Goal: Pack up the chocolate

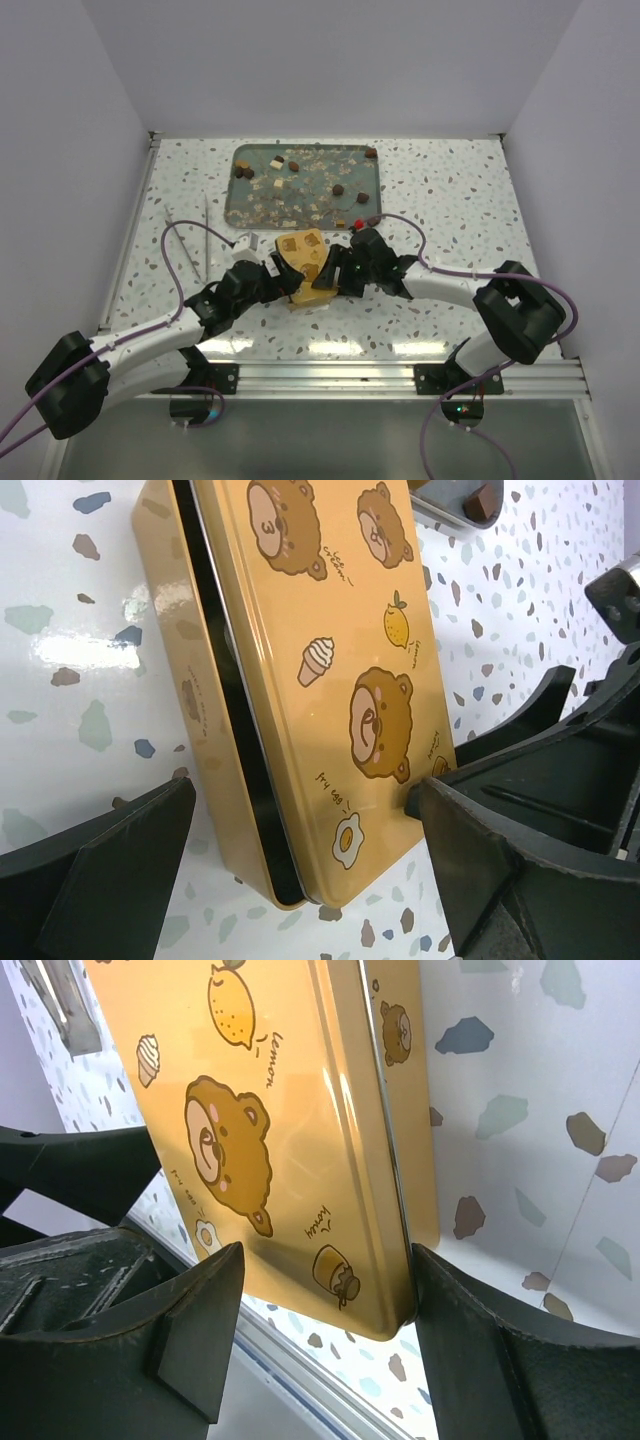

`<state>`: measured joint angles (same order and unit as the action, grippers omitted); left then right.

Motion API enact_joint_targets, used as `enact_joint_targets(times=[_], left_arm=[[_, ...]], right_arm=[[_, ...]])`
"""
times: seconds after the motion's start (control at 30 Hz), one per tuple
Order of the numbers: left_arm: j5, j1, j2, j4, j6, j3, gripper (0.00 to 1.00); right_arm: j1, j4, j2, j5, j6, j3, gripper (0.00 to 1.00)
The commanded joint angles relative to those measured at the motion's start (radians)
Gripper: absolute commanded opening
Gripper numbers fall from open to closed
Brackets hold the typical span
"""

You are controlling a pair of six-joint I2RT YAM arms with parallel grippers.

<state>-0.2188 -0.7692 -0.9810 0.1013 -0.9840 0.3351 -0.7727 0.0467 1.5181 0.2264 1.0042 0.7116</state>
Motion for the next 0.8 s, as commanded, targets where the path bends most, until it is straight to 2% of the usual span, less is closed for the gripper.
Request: enact_joint_targets(times=[0.0, 0.5, 0.77], left_arm=[[-0.048, -0.004, 0.022, -0.015, 0.004, 0.041, 1.00], [-0.080, -0.004, 0.057, -0.064, -0.021, 0.035, 1.00], [-0.070, -0.004, 0.065, -0.049, -0.021, 0.024, 0.91]], right_arm=[[-0.008, -0.015, -0.022, -0.027, -0.030, 0.048, 0.69], [-0.045, -0.070, -0.007, -0.052, -0.093, 0.111, 0.69], [-0.051, -0.074, 0.031, -0.042, -0.116, 0.130, 0.69]])
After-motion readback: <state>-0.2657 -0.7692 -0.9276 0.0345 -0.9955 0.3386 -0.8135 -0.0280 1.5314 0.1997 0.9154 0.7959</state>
